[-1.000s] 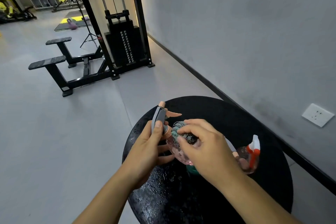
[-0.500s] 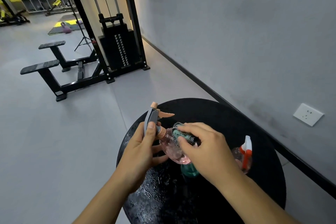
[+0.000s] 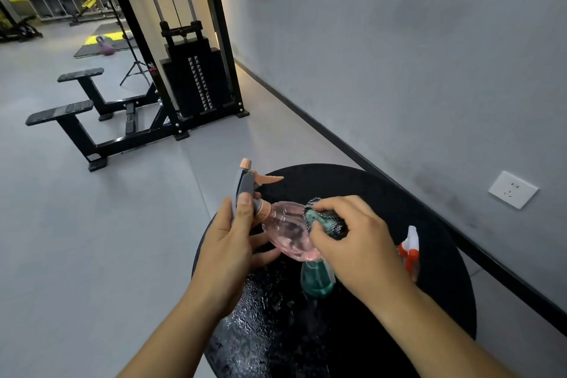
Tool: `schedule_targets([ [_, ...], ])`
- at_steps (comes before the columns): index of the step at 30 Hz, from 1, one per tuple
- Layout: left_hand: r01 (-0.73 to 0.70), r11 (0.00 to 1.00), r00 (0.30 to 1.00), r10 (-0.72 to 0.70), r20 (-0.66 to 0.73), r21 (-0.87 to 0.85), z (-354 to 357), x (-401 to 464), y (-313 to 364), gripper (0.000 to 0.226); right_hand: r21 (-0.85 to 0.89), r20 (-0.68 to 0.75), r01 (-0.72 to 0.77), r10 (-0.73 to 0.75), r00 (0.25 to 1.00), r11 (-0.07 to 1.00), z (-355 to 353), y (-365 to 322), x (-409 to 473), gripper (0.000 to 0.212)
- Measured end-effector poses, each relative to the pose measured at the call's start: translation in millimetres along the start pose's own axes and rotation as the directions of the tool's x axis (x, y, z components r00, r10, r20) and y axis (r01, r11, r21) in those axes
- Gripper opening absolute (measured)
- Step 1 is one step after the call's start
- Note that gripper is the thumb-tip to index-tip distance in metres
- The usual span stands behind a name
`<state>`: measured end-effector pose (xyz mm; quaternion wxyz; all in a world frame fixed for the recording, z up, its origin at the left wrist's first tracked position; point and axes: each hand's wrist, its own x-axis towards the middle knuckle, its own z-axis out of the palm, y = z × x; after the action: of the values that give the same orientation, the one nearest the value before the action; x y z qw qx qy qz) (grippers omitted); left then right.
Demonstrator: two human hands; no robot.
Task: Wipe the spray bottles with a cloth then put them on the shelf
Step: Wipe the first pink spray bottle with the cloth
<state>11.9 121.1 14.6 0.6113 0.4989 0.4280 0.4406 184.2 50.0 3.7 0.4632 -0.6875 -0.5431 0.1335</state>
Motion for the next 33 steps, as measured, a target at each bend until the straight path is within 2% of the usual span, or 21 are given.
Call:
schedule_targets([
  [3,-0.002,1.000,1.000,0.002,-0.027,-0.009,-1,1,3,0.035,0.019,-0.003,-0.023,0.024,1.000,1.000,0,4,0,0.023],
  [8,0.041,0.999,0.999,-0.042,-0.008,-0.021,8,-5,0,0.035,-0.043,0.084,0.185,-0.181,0.980,0.982,8,-6,-5,0.031],
  [10,0.053,0.998,0.999,-0.053,-0.010,-0.024,9,-6,0,0.036,-0.060,0.092,0.220,-0.215,0.972,0.974,9,-7,-6,0.029],
  [15,0.045,0.999,0.997,-0.046,-0.061,-0.016,5,-3,4,0.038,-0.019,0.007,0.075,-0.075,0.997,0.997,3,2,-3,0.024],
  [18,0.048,0.999,0.998,-0.049,-0.047,-0.006,9,-6,2,0.037,-0.009,0.048,0.144,-0.144,0.988,0.990,8,-3,-5,0.026],
  [22,0.043,0.999,0.999,-0.043,-0.004,0.019,16,-12,0,0.036,-0.111,0.104,0.260,-0.249,0.963,0.959,13,-12,-7,0.028],
  [29,0.046,0.999,0.997,-0.047,-0.053,-0.010,13,-9,7,0.036,-0.070,0.059,0.097,-0.093,0.994,0.993,7,-2,-5,0.022],
  [33,0.050,0.999,0.998,-0.050,-0.036,-0.006,17,-11,4,0.036,-0.062,0.078,0.213,-0.208,0.975,0.975,11,-6,-7,0.025],
])
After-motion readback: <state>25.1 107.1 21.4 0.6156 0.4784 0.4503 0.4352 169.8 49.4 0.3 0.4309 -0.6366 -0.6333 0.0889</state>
